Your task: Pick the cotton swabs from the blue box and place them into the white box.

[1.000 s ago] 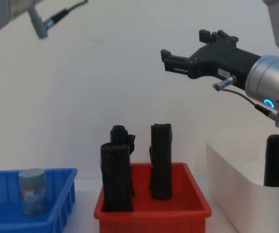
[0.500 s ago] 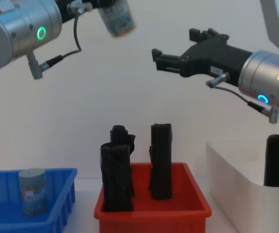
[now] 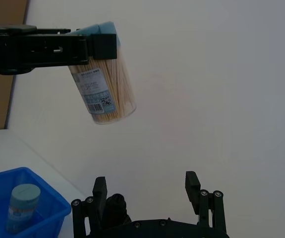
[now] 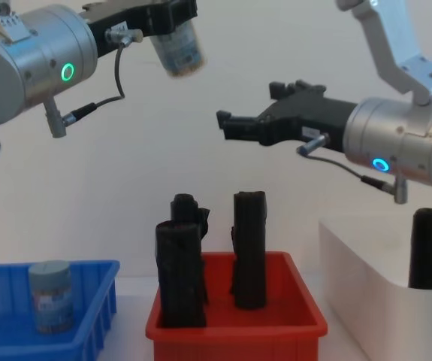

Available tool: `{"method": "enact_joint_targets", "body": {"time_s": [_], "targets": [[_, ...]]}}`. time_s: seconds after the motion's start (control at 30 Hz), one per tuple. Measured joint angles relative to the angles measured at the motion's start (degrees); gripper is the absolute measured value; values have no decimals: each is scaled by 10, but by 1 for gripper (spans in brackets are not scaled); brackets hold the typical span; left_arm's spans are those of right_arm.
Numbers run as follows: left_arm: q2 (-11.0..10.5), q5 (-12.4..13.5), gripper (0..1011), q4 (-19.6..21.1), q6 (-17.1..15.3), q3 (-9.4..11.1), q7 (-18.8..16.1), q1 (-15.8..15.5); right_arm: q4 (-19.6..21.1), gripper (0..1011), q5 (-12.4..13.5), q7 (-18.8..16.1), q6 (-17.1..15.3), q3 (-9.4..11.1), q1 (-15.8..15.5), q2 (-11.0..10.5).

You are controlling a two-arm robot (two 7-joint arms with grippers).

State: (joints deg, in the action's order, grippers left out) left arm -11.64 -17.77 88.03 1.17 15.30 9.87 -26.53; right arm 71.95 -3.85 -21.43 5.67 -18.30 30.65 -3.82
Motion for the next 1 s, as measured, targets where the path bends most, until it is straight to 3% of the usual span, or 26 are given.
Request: {"method": "enact_joint_targets", "body": {"time_s": [0.43, 1.0], "targets": [[4, 0, 689, -20, -1, 1, 26, -9, -34, 1002, 8, -15, -25, -8, 25, 15], [1, -14, 689, -28, -28, 3, 69, -8, -18, 1002, 26, -12, -16, -10, 26, 18]]}}
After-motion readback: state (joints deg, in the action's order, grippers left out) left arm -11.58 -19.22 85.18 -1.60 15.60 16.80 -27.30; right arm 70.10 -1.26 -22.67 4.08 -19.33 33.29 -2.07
